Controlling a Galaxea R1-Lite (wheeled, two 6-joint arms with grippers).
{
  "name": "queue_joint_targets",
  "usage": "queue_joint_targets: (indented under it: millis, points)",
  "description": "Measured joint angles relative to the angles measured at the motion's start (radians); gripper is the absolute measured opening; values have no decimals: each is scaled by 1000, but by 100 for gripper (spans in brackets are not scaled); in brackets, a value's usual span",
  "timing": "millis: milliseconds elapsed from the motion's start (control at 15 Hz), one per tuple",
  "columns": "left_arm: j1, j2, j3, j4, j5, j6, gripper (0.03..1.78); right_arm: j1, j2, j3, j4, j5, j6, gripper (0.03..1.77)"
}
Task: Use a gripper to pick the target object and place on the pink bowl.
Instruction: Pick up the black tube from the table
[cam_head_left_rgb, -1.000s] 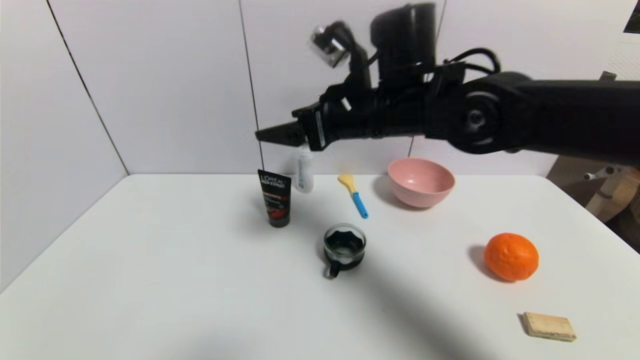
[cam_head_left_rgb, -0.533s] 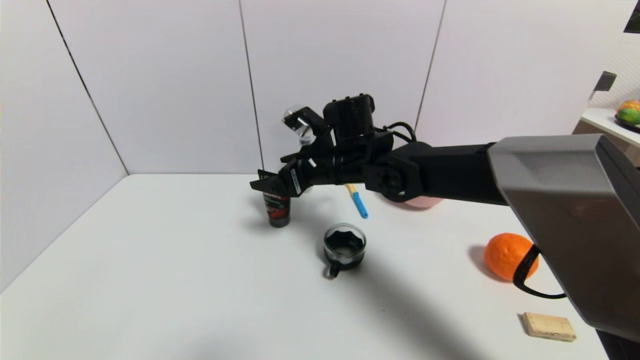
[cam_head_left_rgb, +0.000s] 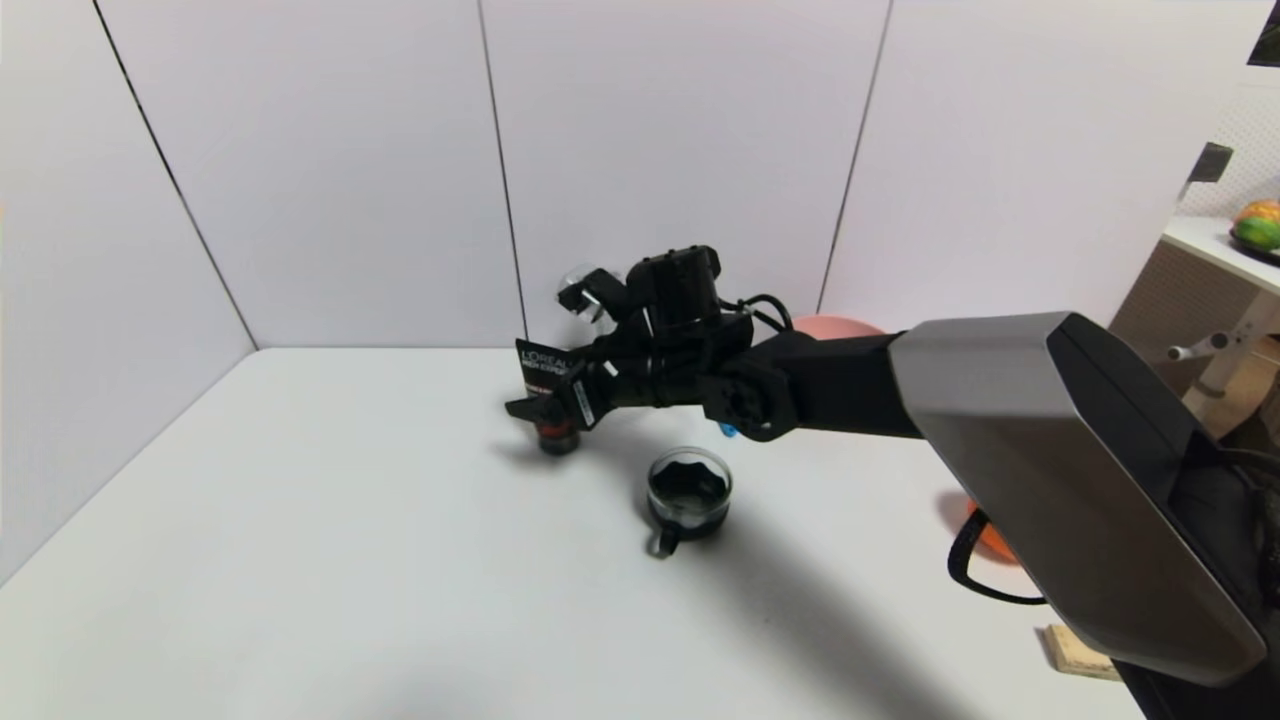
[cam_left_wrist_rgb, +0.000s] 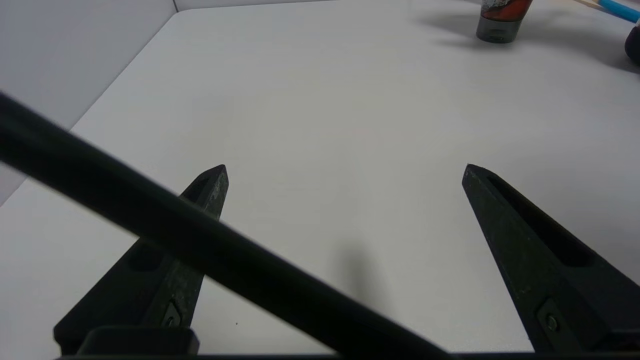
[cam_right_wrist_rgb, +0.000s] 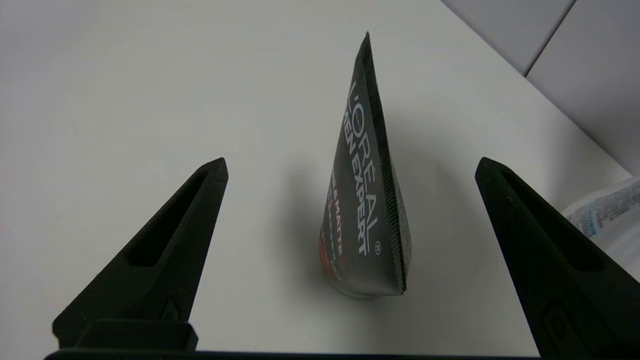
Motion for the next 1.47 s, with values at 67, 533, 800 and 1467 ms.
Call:
queue_joint_targets:
  millis: [67, 533, 800, 1467]
  points:
    - [0, 0, 0, 0, 0, 0, 169, 0, 7, 0, 0, -1, -2, 171]
    - [0, 0, 0, 0, 0, 0, 169, -1, 48, 0, -2, -54, -26, 171]
    - [0, 0, 0, 0, 0, 0, 169, 0, 61, 0, -88, -57, -20, 171]
    - [0, 0, 0, 0, 0, 0, 169, 0, 83, 0, -109, -56, -19, 102]
